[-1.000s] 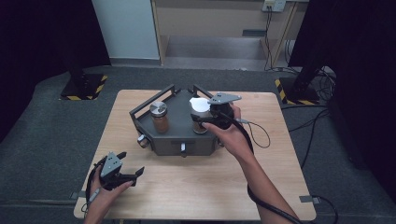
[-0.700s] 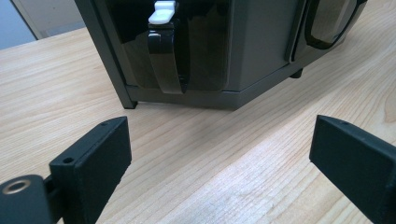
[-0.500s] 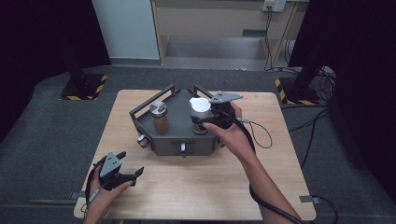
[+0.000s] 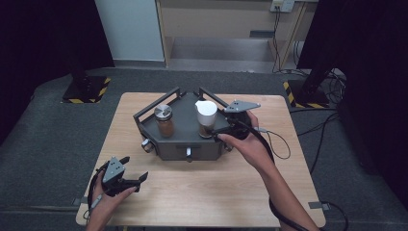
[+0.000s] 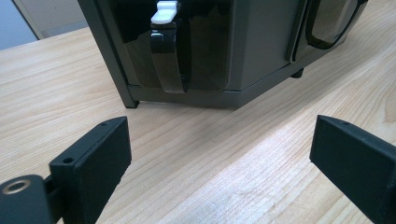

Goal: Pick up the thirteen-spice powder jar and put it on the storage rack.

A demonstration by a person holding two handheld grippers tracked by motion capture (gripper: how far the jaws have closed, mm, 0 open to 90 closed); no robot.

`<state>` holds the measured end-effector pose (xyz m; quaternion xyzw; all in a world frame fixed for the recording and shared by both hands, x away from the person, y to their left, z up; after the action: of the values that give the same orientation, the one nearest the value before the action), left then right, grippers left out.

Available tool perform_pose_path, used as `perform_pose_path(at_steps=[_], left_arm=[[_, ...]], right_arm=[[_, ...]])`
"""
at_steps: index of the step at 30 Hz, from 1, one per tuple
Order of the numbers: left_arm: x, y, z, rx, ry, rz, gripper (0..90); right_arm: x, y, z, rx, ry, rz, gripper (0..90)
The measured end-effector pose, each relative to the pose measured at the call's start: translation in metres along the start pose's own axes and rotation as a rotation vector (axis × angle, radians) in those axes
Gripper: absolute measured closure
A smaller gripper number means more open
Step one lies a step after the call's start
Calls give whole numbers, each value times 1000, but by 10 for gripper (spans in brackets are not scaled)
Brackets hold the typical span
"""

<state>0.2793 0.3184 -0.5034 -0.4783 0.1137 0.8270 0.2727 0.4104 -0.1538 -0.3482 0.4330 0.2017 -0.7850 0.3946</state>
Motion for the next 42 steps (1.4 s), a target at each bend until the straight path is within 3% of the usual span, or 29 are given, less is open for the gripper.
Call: perform_pose_path(at_steps=[13,19,26,35,42], left_arm=[[0,3,-1,-2,-17,-10,49],[-1,5,-4,-2,-33,-5,48],[0,7,-3,7,-14,13,43],[-2,11,-8,27,-19,3,38],[-2,14,-5,22,-22,-5,38]], right_arm=[[34,-2,35,-10,40,-15,47],[51,-1,51,1,62,-28,45],[74,-3,68,24,87,-36,31],[113,-8,77,59,67,-48,32],[149,-7,76,96,63,-110,35]])
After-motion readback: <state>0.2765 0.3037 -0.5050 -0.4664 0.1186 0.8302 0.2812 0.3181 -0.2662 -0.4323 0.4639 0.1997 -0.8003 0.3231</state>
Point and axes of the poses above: each handheld gripper's, and its own axes: z roughly backward along the jaws, x roughly out of its underside, y roughly to its right, the point moved 8 cm from there along -z, roughly forward along the jaws, and after that the axes turned 8 degrees about -y, right-handed, at the moved point
